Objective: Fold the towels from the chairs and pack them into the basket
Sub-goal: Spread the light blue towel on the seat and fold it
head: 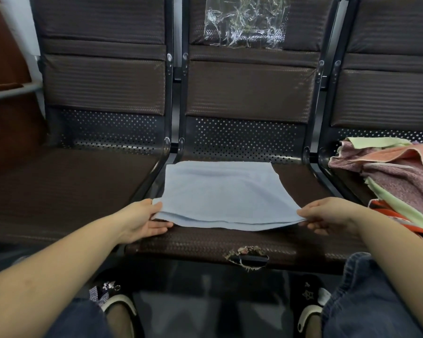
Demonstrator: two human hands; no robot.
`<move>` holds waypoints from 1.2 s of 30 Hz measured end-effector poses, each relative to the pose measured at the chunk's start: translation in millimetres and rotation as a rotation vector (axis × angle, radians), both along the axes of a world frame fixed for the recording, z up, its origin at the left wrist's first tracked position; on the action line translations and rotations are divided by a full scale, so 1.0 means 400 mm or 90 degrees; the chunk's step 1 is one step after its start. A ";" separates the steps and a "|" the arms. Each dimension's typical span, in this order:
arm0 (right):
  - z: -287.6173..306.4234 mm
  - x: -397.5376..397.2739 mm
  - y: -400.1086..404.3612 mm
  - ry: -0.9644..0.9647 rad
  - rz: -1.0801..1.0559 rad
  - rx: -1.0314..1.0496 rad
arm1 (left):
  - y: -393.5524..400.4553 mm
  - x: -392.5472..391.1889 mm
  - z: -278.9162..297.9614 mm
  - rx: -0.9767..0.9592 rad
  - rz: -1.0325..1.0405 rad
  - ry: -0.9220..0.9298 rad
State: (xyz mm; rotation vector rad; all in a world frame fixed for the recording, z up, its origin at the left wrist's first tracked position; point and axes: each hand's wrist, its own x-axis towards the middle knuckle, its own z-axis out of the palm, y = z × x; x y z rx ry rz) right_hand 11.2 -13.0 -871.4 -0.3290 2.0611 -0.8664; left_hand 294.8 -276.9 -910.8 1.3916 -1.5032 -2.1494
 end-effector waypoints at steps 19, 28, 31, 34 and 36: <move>0.053 -0.007 0.069 -0.160 0.111 -0.121 | -0.036 0.058 0.082 -0.061 -0.049 -0.031; 0.135 -0.009 0.123 -0.370 0.231 -0.519 | -0.050 0.181 0.239 -0.010 -0.219 0.167; 0.141 -0.020 0.083 -0.238 0.148 -0.374 | -0.059 0.150 0.219 -0.016 -0.265 0.115; 0.132 0.003 0.032 -0.136 0.008 -0.377 | -0.074 0.084 0.192 -0.054 -0.214 0.084; 0.127 0.010 -0.008 -0.121 -0.077 -0.408 | -0.090 0.024 0.179 -0.100 -0.110 0.113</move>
